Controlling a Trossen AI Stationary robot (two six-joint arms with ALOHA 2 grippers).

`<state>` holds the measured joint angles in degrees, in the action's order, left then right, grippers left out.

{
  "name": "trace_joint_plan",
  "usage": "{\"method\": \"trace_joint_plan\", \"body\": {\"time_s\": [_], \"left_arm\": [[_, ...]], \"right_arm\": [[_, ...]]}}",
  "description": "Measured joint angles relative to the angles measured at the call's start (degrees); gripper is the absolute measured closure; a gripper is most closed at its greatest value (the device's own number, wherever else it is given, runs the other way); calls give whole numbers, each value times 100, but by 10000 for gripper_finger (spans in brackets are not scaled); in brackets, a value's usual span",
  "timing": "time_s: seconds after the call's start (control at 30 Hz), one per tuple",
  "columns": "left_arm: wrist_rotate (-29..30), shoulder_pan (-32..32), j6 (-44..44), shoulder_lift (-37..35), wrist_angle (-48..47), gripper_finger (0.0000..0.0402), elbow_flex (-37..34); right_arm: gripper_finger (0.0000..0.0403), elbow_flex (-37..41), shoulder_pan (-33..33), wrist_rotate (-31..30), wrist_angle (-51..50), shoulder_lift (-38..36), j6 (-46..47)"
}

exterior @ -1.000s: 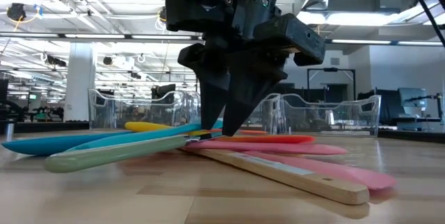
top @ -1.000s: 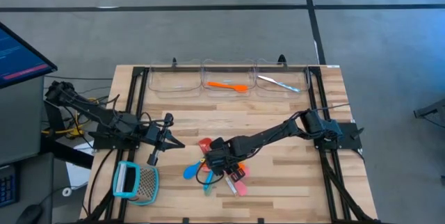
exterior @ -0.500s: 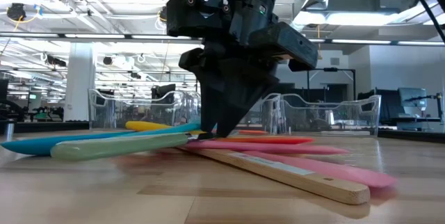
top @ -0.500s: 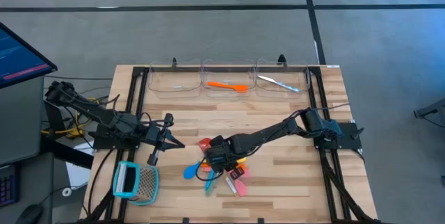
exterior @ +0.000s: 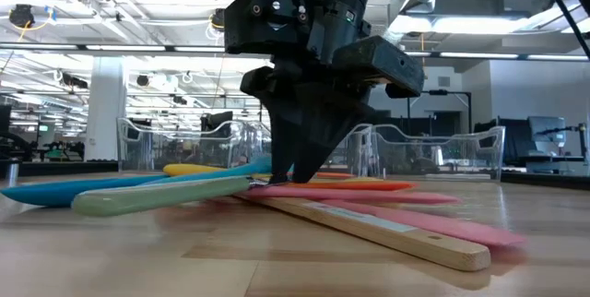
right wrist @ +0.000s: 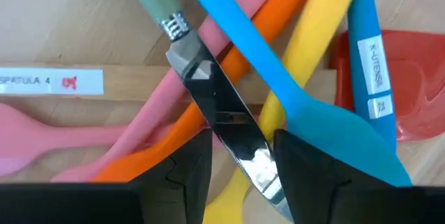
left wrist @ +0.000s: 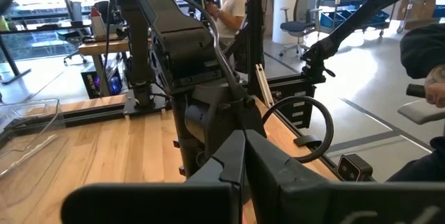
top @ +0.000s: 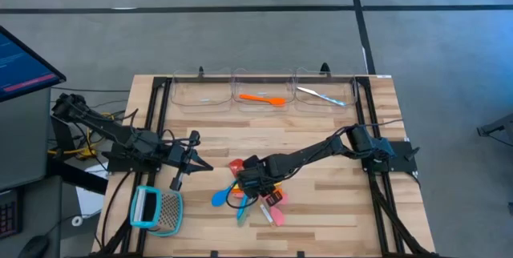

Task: Pick & Place Kitchen Items
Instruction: Put the green table knife into the right transparent bin

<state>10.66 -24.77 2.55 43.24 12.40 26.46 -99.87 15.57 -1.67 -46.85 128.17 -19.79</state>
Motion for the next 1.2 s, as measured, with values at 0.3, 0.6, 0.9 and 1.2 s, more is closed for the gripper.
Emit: {"method": "trace_joint_plan", "body": {"time_s": [0.3, 0.6, 0.9, 1.2], "left_arm": [[1, 0, 0, 0, -33, 399, 0], [1, -2, 0, 0, -48, 399, 0], [1, -2, 0, 0, -50, 399, 0], [-1, -2, 0, 0, -92, 399, 0]], "right_arm": [[255, -560, 15, 8, -727, -30, 35], [267, -625, -55, -776, -1709, -39, 78], [302, -479, -757, 188, -1994, -41, 922], [377, -215, -1003, 508, -2109, -392, 819]]}}
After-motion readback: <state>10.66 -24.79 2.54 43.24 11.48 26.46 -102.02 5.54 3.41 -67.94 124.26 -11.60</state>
